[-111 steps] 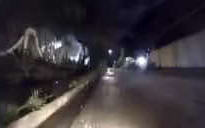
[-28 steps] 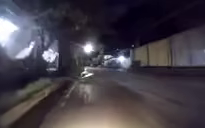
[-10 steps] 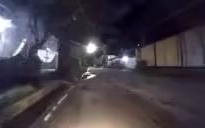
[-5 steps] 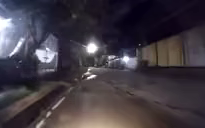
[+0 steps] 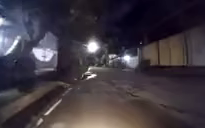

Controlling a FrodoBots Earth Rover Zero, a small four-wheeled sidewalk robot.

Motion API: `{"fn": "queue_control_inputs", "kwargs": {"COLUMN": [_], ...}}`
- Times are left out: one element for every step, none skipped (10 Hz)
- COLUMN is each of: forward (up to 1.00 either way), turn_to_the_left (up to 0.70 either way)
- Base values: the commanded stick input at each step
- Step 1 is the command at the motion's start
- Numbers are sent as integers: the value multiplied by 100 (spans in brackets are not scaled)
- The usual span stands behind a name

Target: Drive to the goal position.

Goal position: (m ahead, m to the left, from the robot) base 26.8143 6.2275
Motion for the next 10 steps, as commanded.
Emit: {"fn": "queue_control_inputs", "kwargs": {"forward": [50,50,50,50,50,50,50,50,50,50], "turn_to_the_left": [0,0,0,0,0,0,0,0,0,0]}}
